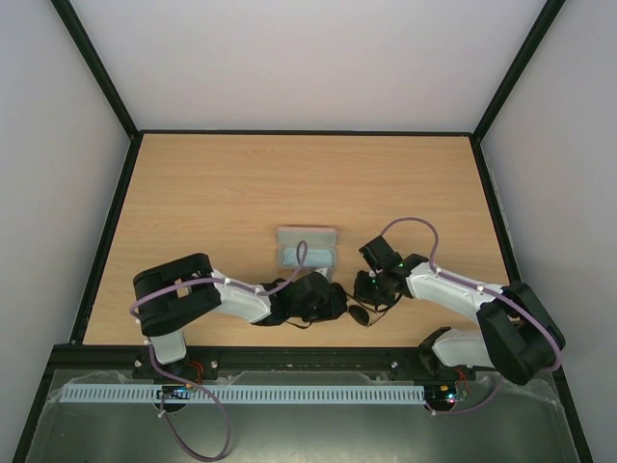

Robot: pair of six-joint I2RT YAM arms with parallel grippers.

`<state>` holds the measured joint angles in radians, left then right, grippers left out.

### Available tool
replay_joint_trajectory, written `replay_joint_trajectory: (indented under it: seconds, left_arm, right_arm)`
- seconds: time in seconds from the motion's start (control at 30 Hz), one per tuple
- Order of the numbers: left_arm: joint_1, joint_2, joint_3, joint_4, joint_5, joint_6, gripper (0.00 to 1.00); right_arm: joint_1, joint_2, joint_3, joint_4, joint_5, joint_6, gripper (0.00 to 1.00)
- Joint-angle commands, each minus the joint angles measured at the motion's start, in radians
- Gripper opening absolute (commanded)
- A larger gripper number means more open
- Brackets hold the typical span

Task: Organize the sunglasses
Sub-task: Fold the sunglasses at the center of the board.

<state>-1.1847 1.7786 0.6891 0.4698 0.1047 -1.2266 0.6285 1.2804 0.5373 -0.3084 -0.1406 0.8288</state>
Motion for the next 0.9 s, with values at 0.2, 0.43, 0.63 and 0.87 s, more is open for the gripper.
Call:
replay_joint_trajectory:
  seconds: [0.2,0.43,0.63,0.87]
  left_arm:
    - [0.036,0.027,0.031,0.038,-0.015,0.033,0.17]
    - [0.046,0.026,0.021,0.039,-0.016,0.039,0.17]
    - [0.053,-0.031,-0.016,0.034,-0.018,0.049,0.19]
    - [0.051,-0.07,-0.044,0.041,-0.009,0.068,0.24]
  right_arm:
    - [0.005,0.051,-0.032,-0.002,-0.097,-0.019,0.01]
    - [0.008,0.061,0.002,-0.05,-0.045,-0.03,0.01]
    - [-0.043,-0.059,0.112,-0.209,0.162,-0.026,0.14]
    - [-0.058,-0.195,0.163,-0.399,0.273,0.053,0.41]
